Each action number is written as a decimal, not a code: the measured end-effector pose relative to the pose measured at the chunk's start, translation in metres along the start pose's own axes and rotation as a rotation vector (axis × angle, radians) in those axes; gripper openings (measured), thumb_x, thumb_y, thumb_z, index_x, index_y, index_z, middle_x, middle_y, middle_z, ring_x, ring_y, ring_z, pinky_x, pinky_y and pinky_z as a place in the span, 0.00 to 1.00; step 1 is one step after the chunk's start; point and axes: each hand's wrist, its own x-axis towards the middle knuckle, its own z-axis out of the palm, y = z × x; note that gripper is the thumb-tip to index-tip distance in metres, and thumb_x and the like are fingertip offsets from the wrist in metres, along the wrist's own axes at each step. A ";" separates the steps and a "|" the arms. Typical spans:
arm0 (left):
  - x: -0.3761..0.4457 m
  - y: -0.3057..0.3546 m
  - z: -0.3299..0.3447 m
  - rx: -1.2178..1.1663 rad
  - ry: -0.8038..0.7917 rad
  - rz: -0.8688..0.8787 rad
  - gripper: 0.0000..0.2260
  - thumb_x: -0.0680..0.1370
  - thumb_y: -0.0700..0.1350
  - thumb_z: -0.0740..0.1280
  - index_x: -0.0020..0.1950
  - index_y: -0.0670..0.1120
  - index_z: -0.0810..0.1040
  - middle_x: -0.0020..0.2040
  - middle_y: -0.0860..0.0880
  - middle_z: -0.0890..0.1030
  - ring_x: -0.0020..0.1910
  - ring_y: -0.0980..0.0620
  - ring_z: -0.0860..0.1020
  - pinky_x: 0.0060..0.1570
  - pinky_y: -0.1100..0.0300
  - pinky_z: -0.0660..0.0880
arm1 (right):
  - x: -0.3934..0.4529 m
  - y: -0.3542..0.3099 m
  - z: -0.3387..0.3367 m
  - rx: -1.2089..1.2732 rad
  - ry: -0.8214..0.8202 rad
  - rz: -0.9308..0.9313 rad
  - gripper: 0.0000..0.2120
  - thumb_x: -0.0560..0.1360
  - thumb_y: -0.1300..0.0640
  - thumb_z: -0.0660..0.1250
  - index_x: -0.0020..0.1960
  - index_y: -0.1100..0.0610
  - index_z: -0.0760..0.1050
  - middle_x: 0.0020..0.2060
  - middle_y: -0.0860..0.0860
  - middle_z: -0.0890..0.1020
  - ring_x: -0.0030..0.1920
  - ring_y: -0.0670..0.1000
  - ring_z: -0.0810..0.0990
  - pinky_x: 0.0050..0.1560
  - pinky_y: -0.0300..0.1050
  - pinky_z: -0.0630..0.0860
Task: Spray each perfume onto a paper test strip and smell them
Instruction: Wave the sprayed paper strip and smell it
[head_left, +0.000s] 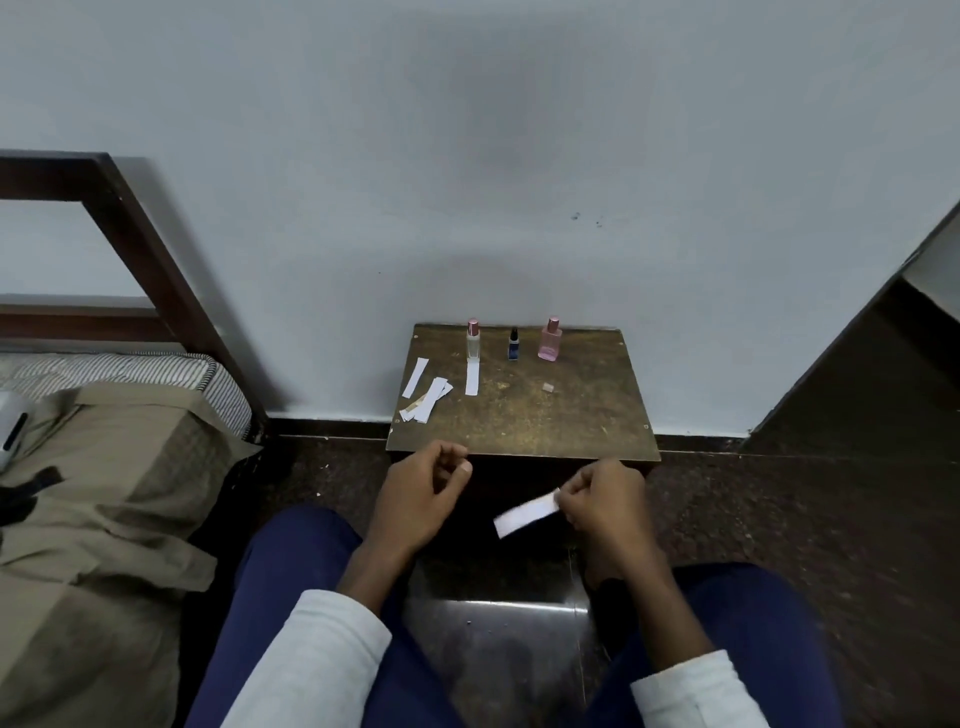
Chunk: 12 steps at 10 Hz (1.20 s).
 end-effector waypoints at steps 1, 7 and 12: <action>0.004 -0.011 -0.004 0.350 -0.047 0.169 0.19 0.82 0.57 0.69 0.72 0.55 0.76 0.66 0.56 0.81 0.66 0.55 0.78 0.64 0.52 0.79 | 0.001 -0.002 -0.012 0.362 -0.168 0.004 0.05 0.72 0.58 0.81 0.40 0.56 0.86 0.33 0.53 0.86 0.31 0.46 0.83 0.38 0.41 0.82; 0.006 -0.009 0.022 0.474 -0.415 0.044 0.17 0.84 0.59 0.67 0.72 0.57 0.77 0.59 0.59 0.83 0.56 0.59 0.81 0.54 0.54 0.80 | 0.017 0.006 -0.022 1.036 -0.542 -0.066 0.04 0.72 0.61 0.79 0.42 0.56 0.85 0.35 0.53 0.83 0.34 0.47 0.81 0.37 0.38 0.81; 0.035 -0.011 0.036 0.447 -0.394 0.017 0.06 0.83 0.58 0.68 0.55 0.59 0.82 0.47 0.60 0.83 0.45 0.59 0.82 0.47 0.52 0.83 | 0.038 0.007 -0.019 1.128 -0.533 -0.032 0.05 0.75 0.65 0.76 0.42 0.57 0.84 0.35 0.53 0.82 0.31 0.45 0.78 0.32 0.36 0.78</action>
